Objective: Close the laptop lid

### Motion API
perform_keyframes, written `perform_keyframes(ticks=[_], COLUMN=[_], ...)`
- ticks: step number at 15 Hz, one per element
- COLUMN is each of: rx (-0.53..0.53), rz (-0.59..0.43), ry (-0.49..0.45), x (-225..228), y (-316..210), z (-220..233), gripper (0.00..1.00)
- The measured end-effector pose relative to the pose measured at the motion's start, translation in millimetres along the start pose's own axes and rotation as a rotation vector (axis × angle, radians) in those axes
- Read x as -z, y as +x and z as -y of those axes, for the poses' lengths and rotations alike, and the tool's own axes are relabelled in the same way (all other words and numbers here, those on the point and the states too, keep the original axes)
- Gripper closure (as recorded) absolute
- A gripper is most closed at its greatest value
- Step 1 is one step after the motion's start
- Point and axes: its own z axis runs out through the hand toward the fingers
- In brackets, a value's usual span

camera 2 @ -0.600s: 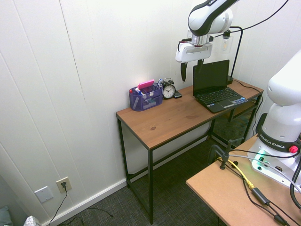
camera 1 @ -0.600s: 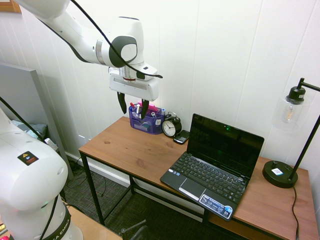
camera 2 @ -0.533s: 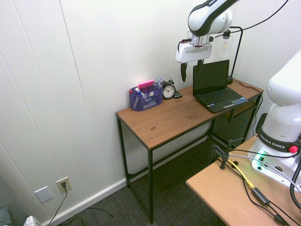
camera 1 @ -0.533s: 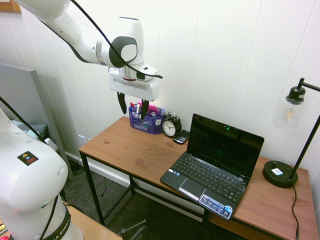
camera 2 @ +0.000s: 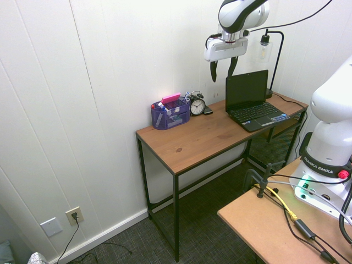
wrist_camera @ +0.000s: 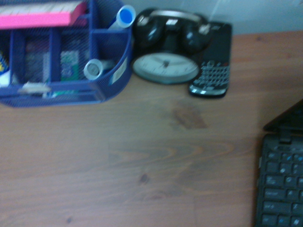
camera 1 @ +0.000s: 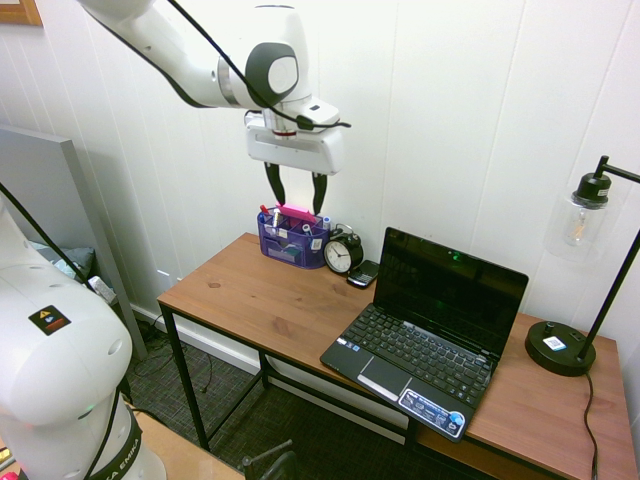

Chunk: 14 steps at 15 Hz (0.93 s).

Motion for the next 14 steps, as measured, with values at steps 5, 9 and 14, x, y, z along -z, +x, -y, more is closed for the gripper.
perform_keyframes(ticks=[5,9,14], rx=[-0.107,-0.195,-0.27], rz=[-0.044,-0.077,-0.072], ry=[0.008,0.001,0.009], x=[2,-9,-33], y=[87,162,235], z=[2,-12,-35], gripper=[0.0,0.0,0.0])
